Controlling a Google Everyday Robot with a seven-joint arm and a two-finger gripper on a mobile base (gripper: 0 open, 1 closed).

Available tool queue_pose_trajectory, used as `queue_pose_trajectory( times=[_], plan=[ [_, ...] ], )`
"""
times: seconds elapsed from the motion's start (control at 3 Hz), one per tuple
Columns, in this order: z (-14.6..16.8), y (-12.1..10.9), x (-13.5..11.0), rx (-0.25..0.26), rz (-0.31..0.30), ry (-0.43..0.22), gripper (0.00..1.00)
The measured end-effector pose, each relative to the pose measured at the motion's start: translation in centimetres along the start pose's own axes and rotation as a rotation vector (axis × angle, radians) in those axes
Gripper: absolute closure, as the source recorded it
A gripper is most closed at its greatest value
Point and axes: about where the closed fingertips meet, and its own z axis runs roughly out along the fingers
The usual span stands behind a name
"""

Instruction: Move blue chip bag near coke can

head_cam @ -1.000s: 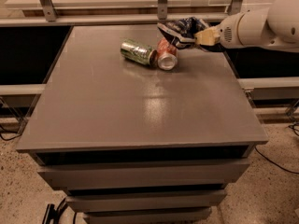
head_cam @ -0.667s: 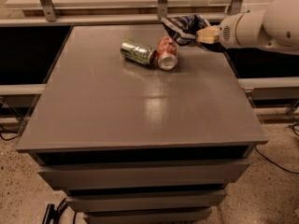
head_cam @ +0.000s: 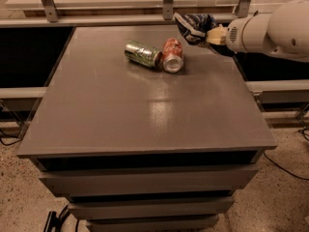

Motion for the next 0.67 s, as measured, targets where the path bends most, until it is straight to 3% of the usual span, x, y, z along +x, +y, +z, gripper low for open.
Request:
queue_pose_trajectory(
  times=[0.33, 0.67],
  plan=[
    [0.02, -0.04, 0.27, -0.014, 0.042, -0.007, 0.14],
    [0.14, 0.16, 0.38, -0.066, 0.065, -0.023, 0.00]
  ],
)
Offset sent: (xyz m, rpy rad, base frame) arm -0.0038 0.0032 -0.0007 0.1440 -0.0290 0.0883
